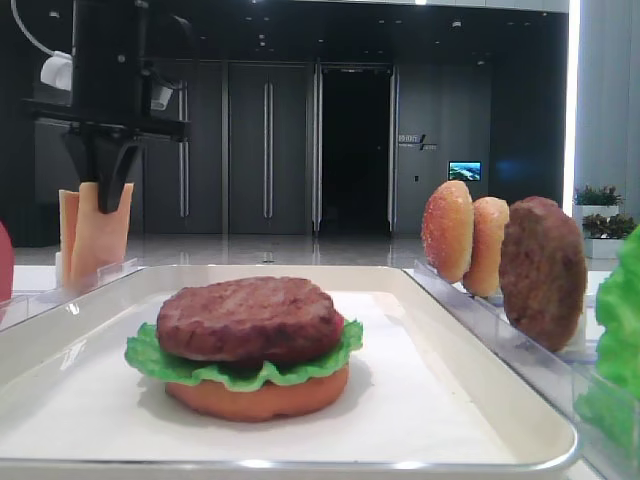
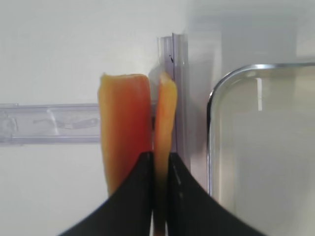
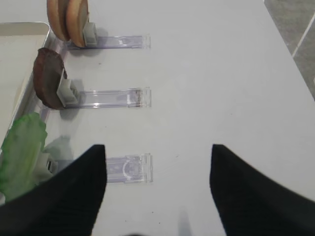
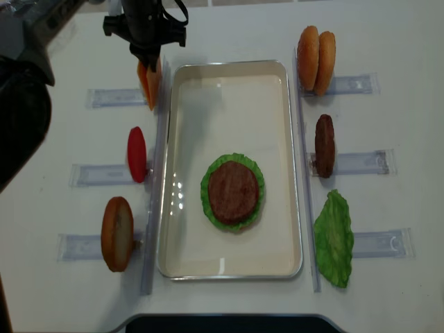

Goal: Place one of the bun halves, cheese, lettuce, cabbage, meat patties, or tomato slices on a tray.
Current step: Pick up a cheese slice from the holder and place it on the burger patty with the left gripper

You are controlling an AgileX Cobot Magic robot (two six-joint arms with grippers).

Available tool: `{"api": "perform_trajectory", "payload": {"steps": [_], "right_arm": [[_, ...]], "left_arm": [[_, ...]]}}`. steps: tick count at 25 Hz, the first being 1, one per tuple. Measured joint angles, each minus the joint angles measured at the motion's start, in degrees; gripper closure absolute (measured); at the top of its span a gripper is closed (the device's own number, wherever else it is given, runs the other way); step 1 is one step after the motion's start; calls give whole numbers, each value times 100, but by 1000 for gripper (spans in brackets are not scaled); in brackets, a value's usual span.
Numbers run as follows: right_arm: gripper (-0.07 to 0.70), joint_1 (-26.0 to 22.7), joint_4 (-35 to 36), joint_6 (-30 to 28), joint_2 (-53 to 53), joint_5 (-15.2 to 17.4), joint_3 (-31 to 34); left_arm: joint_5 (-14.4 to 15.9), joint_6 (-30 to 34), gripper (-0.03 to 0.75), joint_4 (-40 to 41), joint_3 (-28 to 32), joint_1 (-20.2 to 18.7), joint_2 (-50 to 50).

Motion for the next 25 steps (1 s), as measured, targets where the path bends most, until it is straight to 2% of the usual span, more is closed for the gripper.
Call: {"api": "perform_trajectory", "payload": {"steps": [9,17,25], "right_arm": [[171,0,0,0,0,0,0],[171,0,0,0,0,0,0],[171,0,0,0,0,0,0]], "left_arm": [[20,-25,682,-209,-119,0,-438],[61,-128,682,-770,-105,-21,-800],[85,-335,682,-1058,416,-256,-1209]]}}
